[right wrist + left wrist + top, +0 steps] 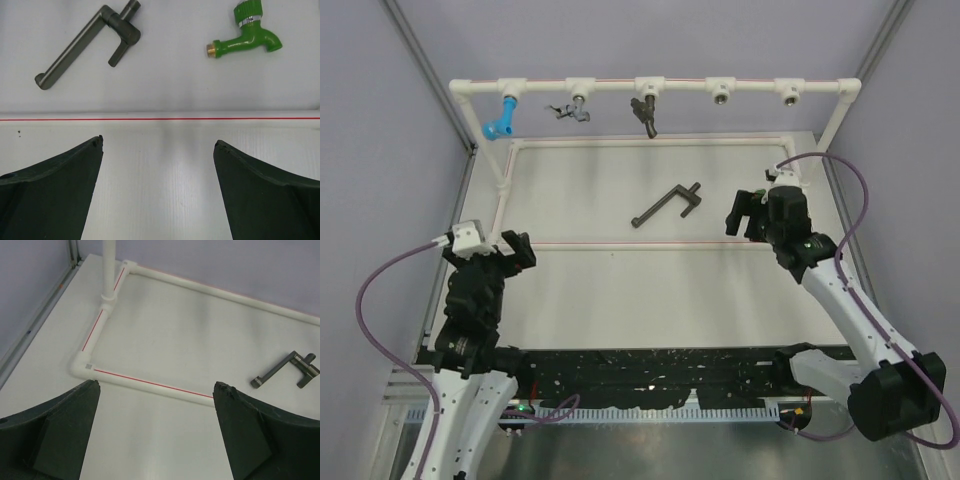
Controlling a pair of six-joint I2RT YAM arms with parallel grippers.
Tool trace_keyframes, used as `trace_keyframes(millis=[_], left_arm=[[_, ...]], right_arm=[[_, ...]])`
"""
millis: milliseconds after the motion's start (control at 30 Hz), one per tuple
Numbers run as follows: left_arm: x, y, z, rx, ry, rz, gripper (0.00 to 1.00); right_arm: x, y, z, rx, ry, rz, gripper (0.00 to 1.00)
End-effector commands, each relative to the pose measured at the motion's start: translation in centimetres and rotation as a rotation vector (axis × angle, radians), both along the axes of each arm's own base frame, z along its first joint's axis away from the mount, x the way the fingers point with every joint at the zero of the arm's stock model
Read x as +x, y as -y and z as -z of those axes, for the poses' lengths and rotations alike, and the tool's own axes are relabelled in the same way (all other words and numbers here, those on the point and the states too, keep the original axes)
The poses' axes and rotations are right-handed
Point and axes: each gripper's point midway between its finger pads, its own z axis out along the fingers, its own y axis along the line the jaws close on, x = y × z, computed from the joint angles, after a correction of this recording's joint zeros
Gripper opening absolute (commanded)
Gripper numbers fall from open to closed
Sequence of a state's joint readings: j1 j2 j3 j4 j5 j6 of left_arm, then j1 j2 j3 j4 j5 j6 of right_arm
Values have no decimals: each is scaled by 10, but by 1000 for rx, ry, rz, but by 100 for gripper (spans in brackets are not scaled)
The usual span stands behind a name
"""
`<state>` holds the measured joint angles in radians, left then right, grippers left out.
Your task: Install the water faucets
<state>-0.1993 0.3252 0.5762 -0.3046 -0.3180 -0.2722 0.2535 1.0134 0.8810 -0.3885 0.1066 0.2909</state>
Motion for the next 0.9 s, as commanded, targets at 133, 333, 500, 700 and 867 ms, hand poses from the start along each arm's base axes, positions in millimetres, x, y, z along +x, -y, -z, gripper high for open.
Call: trace_keyframes(millis=[133,333,500,700,867], left_arm=[[30,29,53,-56,-346,80,100],[73,52,80,-67,-512,136,100],[115,71,105,-79,-619,178,98],[158,88,142,-72,-784,209,95],[180,97,160,-71,-862,233,95]], right_arm=[[33,-17,30,44,-82,-1,96],[47,-16,46,17,-100,2,95],[55,-23,55,45,-108,-15,95],[60,-46,76,143,-157,-69,95],[65,-52,95,161,-196,-78,95]])
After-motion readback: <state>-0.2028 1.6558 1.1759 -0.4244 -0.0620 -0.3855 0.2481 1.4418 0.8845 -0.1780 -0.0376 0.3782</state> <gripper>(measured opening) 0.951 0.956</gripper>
